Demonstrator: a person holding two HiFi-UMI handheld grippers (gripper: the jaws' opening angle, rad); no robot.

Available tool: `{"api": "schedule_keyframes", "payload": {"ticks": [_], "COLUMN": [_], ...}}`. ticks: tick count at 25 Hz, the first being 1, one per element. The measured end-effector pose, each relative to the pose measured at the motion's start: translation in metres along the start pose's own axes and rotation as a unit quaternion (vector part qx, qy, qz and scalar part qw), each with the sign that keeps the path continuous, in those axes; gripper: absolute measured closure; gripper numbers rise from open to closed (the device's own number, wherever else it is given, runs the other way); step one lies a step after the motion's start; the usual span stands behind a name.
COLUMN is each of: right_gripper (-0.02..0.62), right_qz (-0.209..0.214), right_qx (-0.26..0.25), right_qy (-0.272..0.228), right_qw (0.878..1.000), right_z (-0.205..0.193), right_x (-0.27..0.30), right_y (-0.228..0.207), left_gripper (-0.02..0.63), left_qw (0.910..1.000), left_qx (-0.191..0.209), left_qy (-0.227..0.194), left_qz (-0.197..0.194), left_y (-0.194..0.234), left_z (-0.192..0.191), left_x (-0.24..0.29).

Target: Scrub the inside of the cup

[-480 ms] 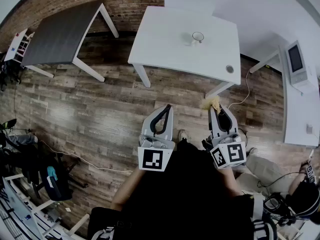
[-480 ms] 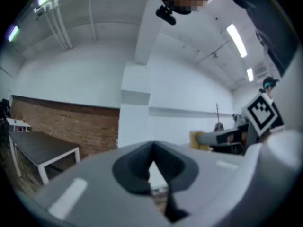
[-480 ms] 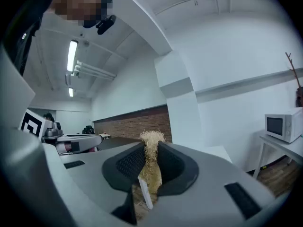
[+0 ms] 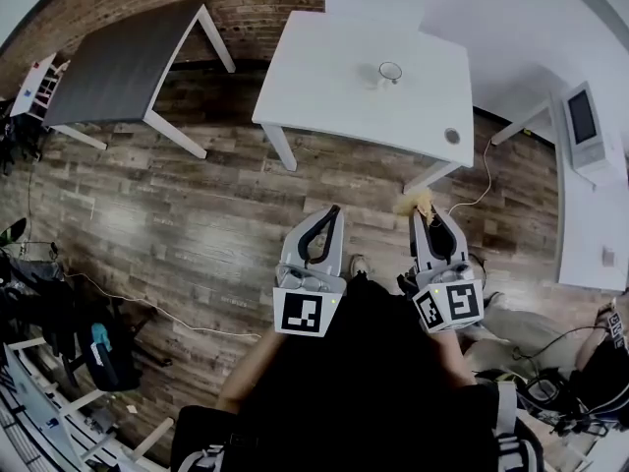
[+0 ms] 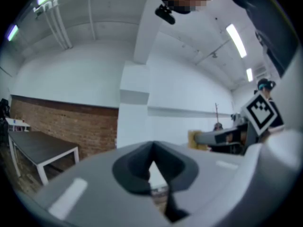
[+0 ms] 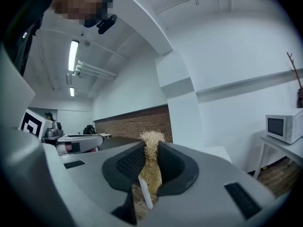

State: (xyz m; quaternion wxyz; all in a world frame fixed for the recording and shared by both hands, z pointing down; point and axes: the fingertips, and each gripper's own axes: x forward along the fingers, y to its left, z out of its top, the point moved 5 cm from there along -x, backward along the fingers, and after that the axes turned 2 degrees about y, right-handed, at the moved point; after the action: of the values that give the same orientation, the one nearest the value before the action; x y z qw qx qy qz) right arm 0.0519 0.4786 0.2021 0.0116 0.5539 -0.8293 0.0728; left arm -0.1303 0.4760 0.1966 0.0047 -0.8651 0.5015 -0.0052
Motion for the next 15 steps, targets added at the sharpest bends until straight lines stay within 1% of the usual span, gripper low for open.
{"api": "schedule_keyframes", "payload": {"ticks": [4,7,15], "right_gripper": [0.531,0.531,0.531], "right_qz": [0.011,0.020,0.049], "right_qx": [0.000,0.000,0.002], "right_qy": [0.000,0.000,0.001], "right_qw": [1.000,1.000,0.999], "right_z": [-0.001,0.001,0.003], "right_x": [-0.002,-0.001,0.014], "right_y": [0.000,-0.006,-0.041], "left_gripper": [0.603,0.603,0.603], "left_qw": [1.0000,1.0000,0.9996], "left_qx": [-0.003,0.003,0.004], "left_qy": [0.003,0.007,0.021], "left_qz": [0.003,0.004,0.020], "left_y": [-0.005,-0.010,-0.030], "left_z": [-0.002,-0.002,-0.008], "left_x": [0.003,0.010,0.045]}}
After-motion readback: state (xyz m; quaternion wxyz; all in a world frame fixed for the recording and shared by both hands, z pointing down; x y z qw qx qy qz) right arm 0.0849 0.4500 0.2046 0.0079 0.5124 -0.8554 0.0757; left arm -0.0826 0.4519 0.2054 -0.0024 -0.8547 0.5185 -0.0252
